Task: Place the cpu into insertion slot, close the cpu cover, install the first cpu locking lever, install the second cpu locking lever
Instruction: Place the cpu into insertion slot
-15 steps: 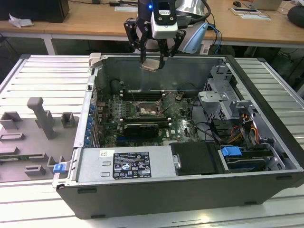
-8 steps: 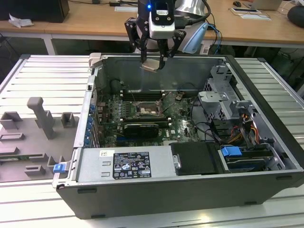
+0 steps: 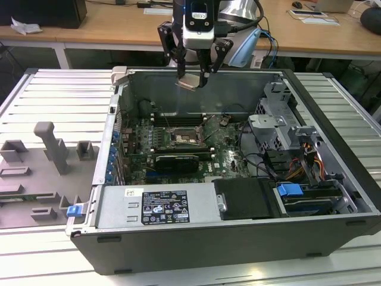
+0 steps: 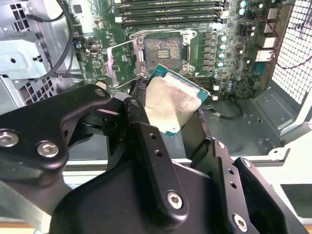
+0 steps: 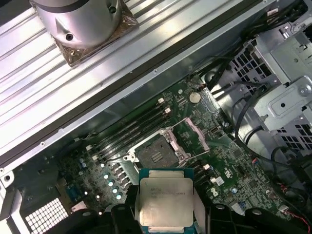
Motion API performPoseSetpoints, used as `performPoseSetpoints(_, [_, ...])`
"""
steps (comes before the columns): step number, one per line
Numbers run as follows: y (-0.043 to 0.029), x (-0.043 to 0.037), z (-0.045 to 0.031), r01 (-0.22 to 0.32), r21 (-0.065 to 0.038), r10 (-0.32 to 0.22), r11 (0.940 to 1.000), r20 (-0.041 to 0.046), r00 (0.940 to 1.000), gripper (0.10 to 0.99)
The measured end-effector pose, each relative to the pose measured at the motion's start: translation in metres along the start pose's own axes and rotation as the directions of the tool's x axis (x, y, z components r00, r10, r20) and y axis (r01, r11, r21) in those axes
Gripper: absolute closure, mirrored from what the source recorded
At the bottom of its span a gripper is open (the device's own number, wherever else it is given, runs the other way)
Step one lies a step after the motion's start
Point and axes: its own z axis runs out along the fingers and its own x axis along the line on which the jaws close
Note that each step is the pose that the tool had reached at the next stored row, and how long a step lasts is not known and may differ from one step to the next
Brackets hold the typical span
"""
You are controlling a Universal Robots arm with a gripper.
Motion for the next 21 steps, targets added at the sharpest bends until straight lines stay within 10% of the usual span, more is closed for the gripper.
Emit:
performPoseSetpoints(12, [0.0,0.0,0.0002,-0.101,-0.003,0.101,0.9949,0.0089,0.9948,0.553])
performPoseSetpoints(21, [-0.0001,0.0,0.0007,-0.21,-0.006,0.211,0.9776,0.0184,0.9774,0.553])
